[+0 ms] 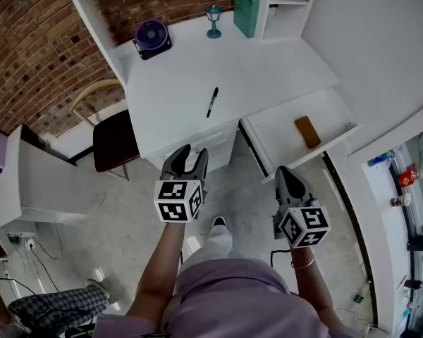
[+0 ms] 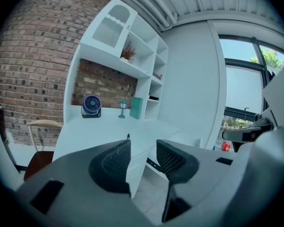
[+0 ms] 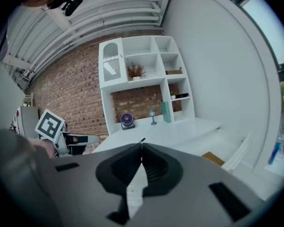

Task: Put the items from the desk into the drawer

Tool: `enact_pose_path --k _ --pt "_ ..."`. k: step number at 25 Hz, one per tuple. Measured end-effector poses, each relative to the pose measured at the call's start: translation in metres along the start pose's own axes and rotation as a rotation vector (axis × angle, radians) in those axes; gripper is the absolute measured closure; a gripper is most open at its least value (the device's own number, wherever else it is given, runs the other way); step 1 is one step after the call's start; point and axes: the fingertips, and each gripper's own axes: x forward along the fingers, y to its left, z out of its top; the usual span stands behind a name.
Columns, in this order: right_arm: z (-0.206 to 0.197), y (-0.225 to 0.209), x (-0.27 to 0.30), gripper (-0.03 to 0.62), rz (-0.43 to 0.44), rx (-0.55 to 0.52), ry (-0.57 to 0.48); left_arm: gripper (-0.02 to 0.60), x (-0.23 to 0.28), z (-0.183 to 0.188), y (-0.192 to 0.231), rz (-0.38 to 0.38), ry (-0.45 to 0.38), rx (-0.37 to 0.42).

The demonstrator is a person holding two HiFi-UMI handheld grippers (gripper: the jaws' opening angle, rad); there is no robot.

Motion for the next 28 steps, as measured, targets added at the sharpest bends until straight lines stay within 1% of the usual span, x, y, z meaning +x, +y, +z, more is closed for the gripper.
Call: enact_pose_path --k 6,11,14,18,28 --pt "0.011 0.001 0.023 0.589 -0.035 -0.004 0.003 0.413 0.023 0.008 0.023 -0.009 0.016 0.002" --pt "0.013 -0.004 0.037 0.589 -0.053 0.003 0.018 0.413 0.040 0.010 0.031 -0.021 0.036 0.013" --pt "0.013 -0.007 0.046 0.589 -0.051 -0.002 0.026 0.413 0.052 0.009 0.037 -0.016 0.046 -0.002" --pt "0.012 -0.010 0.062 0.589 -0.045 -0.002 0.035 0.414 0.070 0.005 0.040 -0.019 0.069 -0.004" --pt "0.021 -0.026 0.100 0.589 -0.014 -0.002 0.034 0.422 0.121 -0.002 0.050 0.004 0.127 0.025"
